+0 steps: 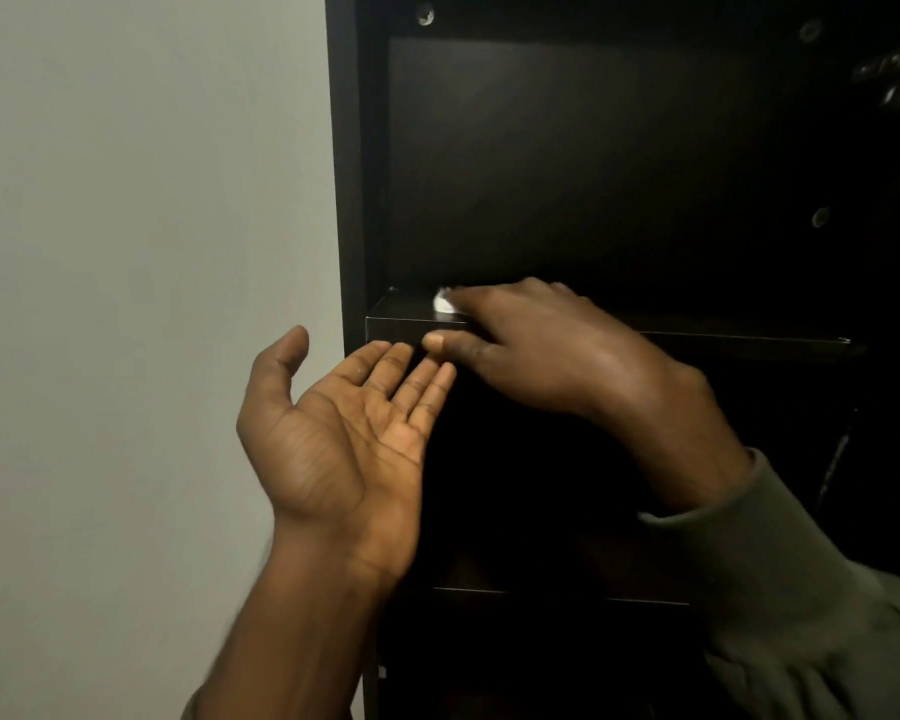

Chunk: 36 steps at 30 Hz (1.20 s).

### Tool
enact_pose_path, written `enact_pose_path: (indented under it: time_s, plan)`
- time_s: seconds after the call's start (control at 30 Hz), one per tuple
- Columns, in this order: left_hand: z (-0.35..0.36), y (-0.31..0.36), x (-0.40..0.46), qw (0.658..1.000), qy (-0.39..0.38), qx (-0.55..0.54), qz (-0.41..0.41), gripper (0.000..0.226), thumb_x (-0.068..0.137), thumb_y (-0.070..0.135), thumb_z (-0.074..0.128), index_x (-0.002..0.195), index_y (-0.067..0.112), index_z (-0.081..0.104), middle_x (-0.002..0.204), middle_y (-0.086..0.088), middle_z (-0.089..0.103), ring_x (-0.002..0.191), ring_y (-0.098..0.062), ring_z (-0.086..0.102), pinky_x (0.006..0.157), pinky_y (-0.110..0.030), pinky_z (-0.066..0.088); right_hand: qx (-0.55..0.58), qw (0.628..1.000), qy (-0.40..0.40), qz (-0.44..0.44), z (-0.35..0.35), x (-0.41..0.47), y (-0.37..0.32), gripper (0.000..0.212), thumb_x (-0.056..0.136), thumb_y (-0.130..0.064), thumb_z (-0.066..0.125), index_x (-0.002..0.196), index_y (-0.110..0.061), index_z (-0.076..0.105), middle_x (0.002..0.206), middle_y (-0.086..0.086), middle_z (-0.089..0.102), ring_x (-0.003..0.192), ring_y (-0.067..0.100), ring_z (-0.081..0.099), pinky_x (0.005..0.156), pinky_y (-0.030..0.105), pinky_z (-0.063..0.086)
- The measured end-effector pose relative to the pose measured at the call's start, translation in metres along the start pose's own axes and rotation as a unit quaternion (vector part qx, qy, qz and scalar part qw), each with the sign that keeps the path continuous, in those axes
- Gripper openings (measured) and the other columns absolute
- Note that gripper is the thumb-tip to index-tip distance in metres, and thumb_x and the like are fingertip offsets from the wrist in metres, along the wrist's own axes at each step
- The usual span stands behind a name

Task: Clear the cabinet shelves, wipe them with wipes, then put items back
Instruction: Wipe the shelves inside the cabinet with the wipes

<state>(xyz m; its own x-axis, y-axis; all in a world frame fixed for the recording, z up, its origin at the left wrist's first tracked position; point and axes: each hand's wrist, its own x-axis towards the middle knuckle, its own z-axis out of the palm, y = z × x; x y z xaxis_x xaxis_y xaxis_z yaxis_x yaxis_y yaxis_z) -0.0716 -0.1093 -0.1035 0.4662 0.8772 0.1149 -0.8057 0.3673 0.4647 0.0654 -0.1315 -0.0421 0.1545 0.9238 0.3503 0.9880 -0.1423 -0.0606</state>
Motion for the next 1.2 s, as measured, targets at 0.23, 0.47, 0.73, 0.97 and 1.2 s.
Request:
enact_pose_path:
  time_s: [0.23,0.47,0.73,0.97,1.2]
  plan:
    - [-0.007,0.001,0.0,1.0,-0.024,-0.007,0.001,0.063,0.096,0.048,0.038,0.137,0.001,0.046,0.127,-0.025,0.062,0.113,-0.042,0.064,0.108,-0.05,0.043,0.262,0.952,0.086,-0.133,0.0,-0.029,0.014,0.029,0.093,-0.009,0.06,0.113,-0.027,0.072,0.109,-0.013,0.072,0.106,-0.006,0.062,0.094,0.025,0.052]
    - [-0.004,0.002,-0.001,0.999,-0.032,0.003,-0.003,0.066,0.094,0.048,0.041,0.143,0.004,0.042,0.135,-0.025,0.056,0.113,-0.044,0.064,0.103,-0.052,0.047,0.057,0.914,0.318,0.245,-0.06,-0.061,0.095,0.031,0.094,-0.012,0.056,0.117,-0.029,0.068,0.115,-0.004,0.068,0.107,0.01,0.062,0.094,0.026,0.048]
    - [-0.007,0.006,0.0,1.0,-0.027,-0.01,-0.011,0.065,0.093,0.05,0.042,0.142,0.007,0.044,0.135,-0.023,0.057,0.112,-0.044,0.064,0.101,-0.052,0.049,0.023,0.924,0.004,0.382,-0.045,-0.042,0.095,0.031,0.102,-0.038,0.039,0.123,-0.019,0.053,0.105,0.005,0.051,0.088,0.02,0.051,0.086,0.039,0.043]
    - [-0.004,0.005,-0.002,0.999,-0.028,-0.017,-0.005,0.064,0.095,0.048,0.04,0.142,0.004,0.044,0.135,-0.025,0.056,0.111,-0.045,0.064,0.105,-0.054,0.045,-0.059,0.962,-0.044,0.261,-0.028,-0.02,0.04,0.063,0.099,-0.059,0.011,0.14,-0.025,0.046,0.135,0.008,0.053,0.122,0.03,0.05,0.095,0.045,0.037]
    - [0.002,0.005,-0.006,0.999,-0.045,0.023,0.002,0.061,0.097,0.048,0.031,0.132,0.002,0.052,0.125,-0.018,0.066,0.116,-0.032,0.065,0.104,-0.042,0.048,-0.072,0.994,0.062,-0.047,0.019,0.019,-0.049,0.028,0.103,-0.033,0.035,0.107,-0.018,0.058,0.101,0.003,0.06,0.093,0.022,0.059,0.069,0.035,0.035]
